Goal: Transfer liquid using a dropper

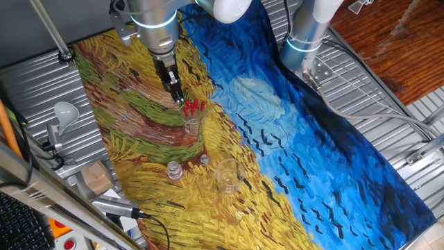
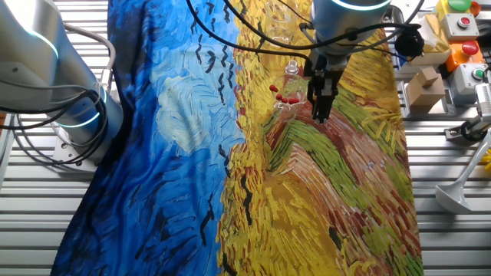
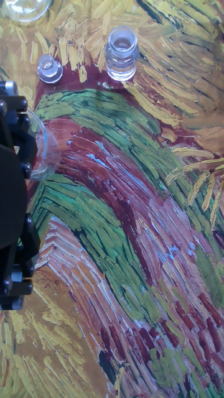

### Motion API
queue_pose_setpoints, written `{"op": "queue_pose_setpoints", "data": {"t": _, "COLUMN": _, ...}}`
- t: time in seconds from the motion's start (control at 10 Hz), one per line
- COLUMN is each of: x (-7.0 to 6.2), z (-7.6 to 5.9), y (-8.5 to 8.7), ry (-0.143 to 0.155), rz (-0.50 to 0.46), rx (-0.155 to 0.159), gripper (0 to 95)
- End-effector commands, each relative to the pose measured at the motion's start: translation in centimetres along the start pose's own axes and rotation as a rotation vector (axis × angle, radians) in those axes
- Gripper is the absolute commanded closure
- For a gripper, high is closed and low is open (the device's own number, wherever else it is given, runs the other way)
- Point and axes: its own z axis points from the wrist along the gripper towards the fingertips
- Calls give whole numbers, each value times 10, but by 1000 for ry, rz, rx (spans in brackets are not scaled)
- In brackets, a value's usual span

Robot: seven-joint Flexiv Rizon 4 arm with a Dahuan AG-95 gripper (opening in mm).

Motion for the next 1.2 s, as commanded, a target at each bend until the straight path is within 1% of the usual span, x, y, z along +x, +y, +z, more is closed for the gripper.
{"op": "queue_pose_setpoints", "data": {"t": 0.1, "x": 0, "z": 0, "y": 0, "ry": -31, "rz": -27, "rx": -28, "gripper": 950}}
{"op": "queue_pose_setpoints", "data": {"t": 0.2, "x": 0, "z": 0, "y": 0, "ry": -30, "rz": -28, "rx": -22, "gripper": 950}}
{"op": "queue_pose_setpoints", "data": {"t": 1.2, "x": 0, "z": 0, "y": 0, "ry": -28, "rz": -27, "rx": -21, "gripper": 950}}
